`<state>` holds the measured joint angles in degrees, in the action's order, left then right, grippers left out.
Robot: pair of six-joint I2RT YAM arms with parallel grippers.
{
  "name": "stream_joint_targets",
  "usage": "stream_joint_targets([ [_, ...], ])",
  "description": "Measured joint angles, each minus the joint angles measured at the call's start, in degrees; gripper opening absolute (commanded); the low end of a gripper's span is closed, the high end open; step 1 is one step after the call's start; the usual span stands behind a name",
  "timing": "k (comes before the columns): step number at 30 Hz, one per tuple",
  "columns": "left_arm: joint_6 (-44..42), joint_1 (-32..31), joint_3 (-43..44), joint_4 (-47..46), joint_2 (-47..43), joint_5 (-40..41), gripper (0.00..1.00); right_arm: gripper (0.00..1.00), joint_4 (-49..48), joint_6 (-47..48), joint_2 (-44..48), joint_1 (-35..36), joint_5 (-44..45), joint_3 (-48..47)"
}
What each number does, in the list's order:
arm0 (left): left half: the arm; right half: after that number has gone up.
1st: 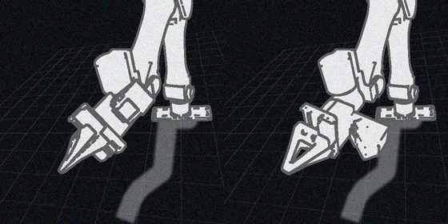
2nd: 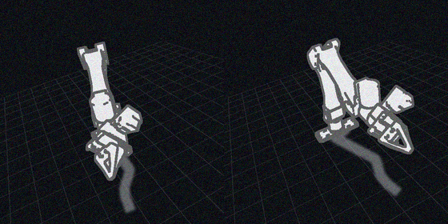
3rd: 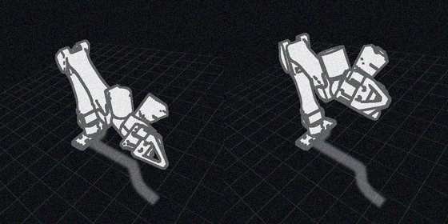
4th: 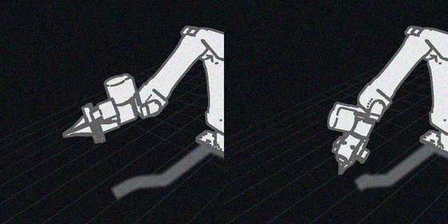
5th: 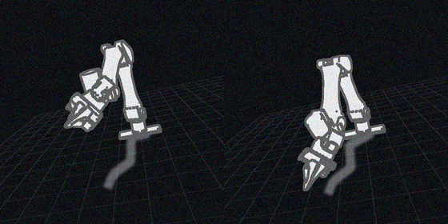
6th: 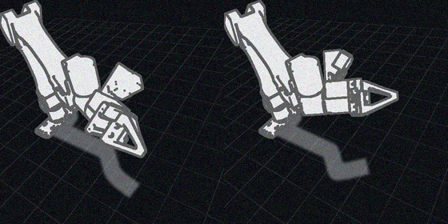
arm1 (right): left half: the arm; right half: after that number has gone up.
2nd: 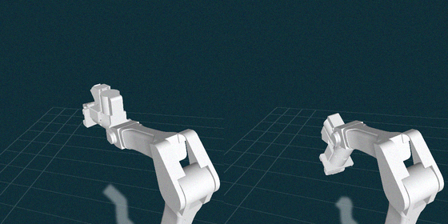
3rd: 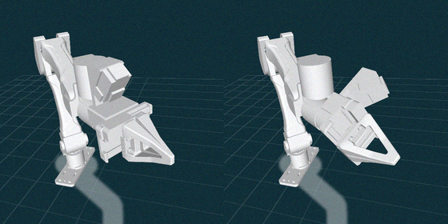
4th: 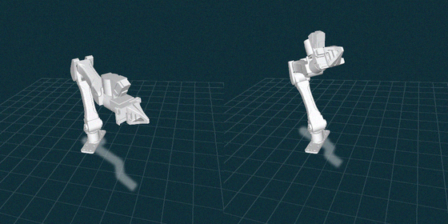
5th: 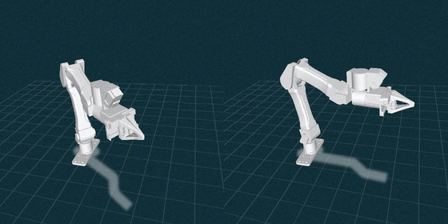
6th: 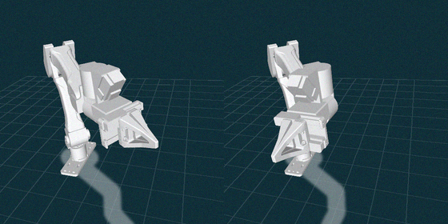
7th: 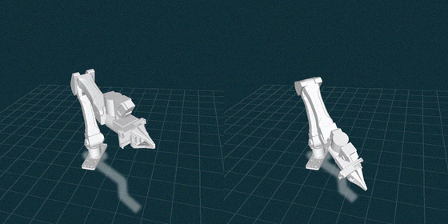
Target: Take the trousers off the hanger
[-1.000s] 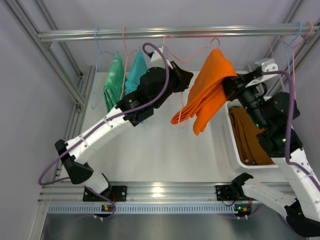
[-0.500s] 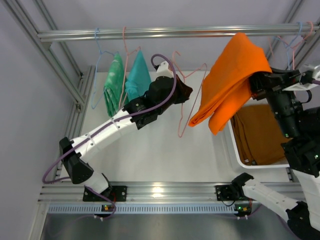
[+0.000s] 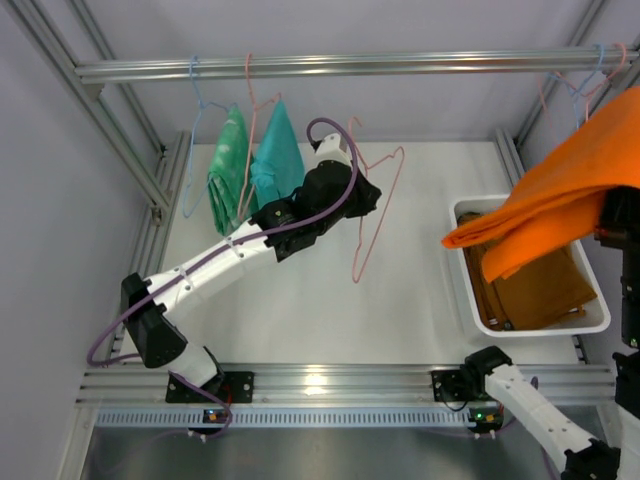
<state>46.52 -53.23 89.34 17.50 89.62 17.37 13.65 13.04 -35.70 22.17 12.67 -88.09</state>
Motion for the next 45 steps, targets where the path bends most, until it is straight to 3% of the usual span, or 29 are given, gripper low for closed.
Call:
stream_joint_targets([
  [9, -1.4, 0.0, -0.15, 0.57, -0.02, 0.0, 0.0, 0.0, 6.56, 9.81, 11.43, -5.97, 11.87, 7.89],
  [16, -1.73, 0.0, -0.15, 0.72, -0.48, 0.02, 0.0, 0.0, 10.54, 16.79, 16.28, -9.05, 22.32, 20.81],
  [29, -2.1, 0.0, -0.15, 0.76, -2.1, -0.02, 0.0, 0.0, 12.04, 24.04, 26.34, -10.45, 25.92, 40.44],
  [36, -2.1, 0.0, 0.48, 1.05, -2.1, -1.16, 0.0, 0.0, 1.64, 26.99, 15.87, -10.47, 24.74, 53.27],
  [42, -2.49, 0.0, 1.75, 0.74, -2.1, -2.69, 0.0, 0.0, -6.38, 24.92, 0.2, -14.23, 18.43, 54.62],
  [45, -3.21, 0.0, 1.77, 0.59, -2.1, -3.45, 0.0, 0.17, -7.02, 21.35, -7.15, -21.68, 9.4, 52.96],
])
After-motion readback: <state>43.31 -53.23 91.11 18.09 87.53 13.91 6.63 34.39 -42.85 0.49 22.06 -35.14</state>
